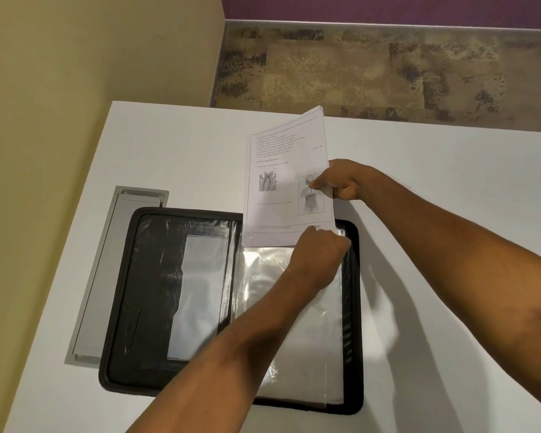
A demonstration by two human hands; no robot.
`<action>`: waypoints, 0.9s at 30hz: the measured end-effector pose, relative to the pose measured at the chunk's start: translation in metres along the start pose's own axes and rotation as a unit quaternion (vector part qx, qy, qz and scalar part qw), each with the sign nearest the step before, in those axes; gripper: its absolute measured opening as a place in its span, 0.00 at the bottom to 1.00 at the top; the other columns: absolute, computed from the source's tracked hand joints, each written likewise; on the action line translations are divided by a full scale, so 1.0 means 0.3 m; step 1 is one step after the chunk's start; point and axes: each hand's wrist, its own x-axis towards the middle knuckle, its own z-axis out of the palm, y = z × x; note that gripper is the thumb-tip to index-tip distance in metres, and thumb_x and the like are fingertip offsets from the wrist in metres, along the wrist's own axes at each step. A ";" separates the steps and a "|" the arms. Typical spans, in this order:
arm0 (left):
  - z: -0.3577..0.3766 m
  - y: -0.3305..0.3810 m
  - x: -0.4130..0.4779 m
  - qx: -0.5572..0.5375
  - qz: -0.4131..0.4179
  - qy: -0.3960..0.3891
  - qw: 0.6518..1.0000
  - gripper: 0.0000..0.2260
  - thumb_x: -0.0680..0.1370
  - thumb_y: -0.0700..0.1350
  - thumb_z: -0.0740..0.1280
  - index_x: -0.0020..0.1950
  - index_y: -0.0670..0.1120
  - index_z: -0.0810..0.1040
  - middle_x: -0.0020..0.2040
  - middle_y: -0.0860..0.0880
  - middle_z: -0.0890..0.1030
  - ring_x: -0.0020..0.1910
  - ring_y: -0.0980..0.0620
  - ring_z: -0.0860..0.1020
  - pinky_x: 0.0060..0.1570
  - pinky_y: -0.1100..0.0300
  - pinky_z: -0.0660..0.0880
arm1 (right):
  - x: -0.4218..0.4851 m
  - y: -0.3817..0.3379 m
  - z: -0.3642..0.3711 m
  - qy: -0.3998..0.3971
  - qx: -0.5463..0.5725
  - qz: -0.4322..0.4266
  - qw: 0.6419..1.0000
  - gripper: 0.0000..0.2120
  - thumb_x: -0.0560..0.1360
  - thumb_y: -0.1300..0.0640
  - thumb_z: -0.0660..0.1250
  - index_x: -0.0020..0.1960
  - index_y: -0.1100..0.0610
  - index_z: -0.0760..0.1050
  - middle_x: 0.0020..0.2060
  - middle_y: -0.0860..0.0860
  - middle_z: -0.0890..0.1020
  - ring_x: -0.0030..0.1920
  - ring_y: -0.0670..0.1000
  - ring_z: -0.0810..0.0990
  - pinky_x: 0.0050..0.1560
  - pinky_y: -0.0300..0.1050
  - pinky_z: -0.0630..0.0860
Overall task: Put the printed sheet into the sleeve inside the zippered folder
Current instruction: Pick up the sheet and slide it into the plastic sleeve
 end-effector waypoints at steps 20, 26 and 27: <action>0.103 -0.067 -0.087 -0.095 -0.071 0.264 0.957 0.18 0.73 0.35 0.74 0.62 0.47 0.80 0.59 0.47 0.82 0.56 0.49 0.73 0.56 0.52 0.72 | -0.041 0.004 -0.030 -0.039 -0.022 -0.064 0.997 0.16 0.78 0.69 0.69 0.66 0.63 0.79 0.62 0.59 0.83 0.65 0.61 0.81 0.72 0.58 0.75; 0.086 -0.326 -0.157 -0.078 -0.225 0.152 0.959 0.11 0.77 0.38 0.67 0.56 0.49 0.83 0.61 0.47 0.82 0.52 0.43 0.77 0.47 0.53 0.72 | -0.052 0.029 -0.062 -0.039 -0.050 -0.087 0.994 0.10 0.78 0.68 0.71 0.57 0.58 0.82 0.56 0.58 0.85 0.54 0.57 0.82 0.59 0.50 0.77; 0.079 -0.344 -0.164 -0.075 -0.206 0.139 0.966 0.07 0.77 0.38 0.68 0.50 0.49 0.82 0.60 0.48 0.82 0.51 0.42 0.77 0.47 0.51 0.73 | -0.054 0.037 -0.067 -0.039 -0.051 -0.085 0.994 0.10 0.77 0.68 0.71 0.55 0.57 0.82 0.53 0.57 0.86 0.53 0.56 0.82 0.57 0.49 0.77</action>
